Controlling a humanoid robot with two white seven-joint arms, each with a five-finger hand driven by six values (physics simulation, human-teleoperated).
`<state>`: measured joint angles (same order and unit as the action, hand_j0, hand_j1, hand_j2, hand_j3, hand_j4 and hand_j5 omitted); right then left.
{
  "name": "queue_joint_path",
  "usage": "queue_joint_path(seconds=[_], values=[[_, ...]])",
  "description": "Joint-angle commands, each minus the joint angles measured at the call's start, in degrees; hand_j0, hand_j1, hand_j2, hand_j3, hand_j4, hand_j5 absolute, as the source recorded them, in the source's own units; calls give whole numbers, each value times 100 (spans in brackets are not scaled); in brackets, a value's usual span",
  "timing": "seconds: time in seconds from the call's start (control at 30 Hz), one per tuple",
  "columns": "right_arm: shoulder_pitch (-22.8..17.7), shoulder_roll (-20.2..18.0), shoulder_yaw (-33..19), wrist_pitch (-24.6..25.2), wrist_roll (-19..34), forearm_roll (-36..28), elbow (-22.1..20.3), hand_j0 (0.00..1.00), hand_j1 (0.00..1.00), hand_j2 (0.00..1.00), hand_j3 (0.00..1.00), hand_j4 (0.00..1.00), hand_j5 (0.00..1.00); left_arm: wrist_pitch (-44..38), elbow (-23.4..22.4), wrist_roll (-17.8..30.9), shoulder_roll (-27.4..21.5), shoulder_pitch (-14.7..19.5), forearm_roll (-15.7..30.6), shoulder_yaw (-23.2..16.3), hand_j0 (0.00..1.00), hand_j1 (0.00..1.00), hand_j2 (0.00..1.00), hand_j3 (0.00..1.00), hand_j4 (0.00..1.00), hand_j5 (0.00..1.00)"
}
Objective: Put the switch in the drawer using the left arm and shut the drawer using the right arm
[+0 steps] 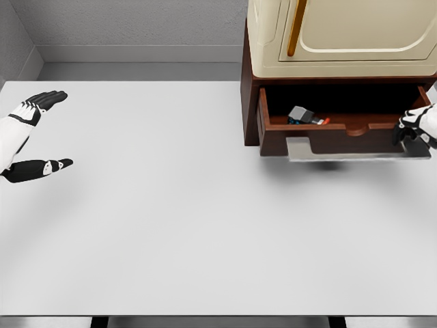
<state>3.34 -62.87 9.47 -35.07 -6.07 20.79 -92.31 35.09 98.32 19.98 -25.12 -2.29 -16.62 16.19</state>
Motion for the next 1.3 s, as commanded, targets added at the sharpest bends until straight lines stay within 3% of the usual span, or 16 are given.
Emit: queue_joint_path(seconds=[0.0, 0.17, 0.47, 0.83, 1.27], values=[[0, 55, 81, 7, 106, 162, 90, 21, 21, 21, 21, 21, 21, -9, 3, -3, -2, 0, 45, 7, 100, 100, 100, 100, 100, 100], [685, 178, 442, 7, 106, 171, 477, 22, 22, 22, 22, 22, 22, -9, 3, 23, -2, 0, 45, 7, 100, 100, 100, 100, 100, 100], [650, 64, 442, 7, 88, 145, 547, 22, 22, 22, 22, 22, 22, -9, 3, 23, -2, 0, 36, 7, 100, 100, 100, 100, 100, 100], [659, 152, 793, 7, 97, 162, 538, 22, 22, 22, 22, 22, 22, -9, 55, 23, -2, 0, 36, -2, 100, 100, 100, 100, 100, 100], [747, 495, 978, 7, 106, 233, 688, 22, 22, 22, 22, 22, 22, -9, 64, 23, 68, 0, 27, -2, 100, 100, 100, 100, 100, 100]])
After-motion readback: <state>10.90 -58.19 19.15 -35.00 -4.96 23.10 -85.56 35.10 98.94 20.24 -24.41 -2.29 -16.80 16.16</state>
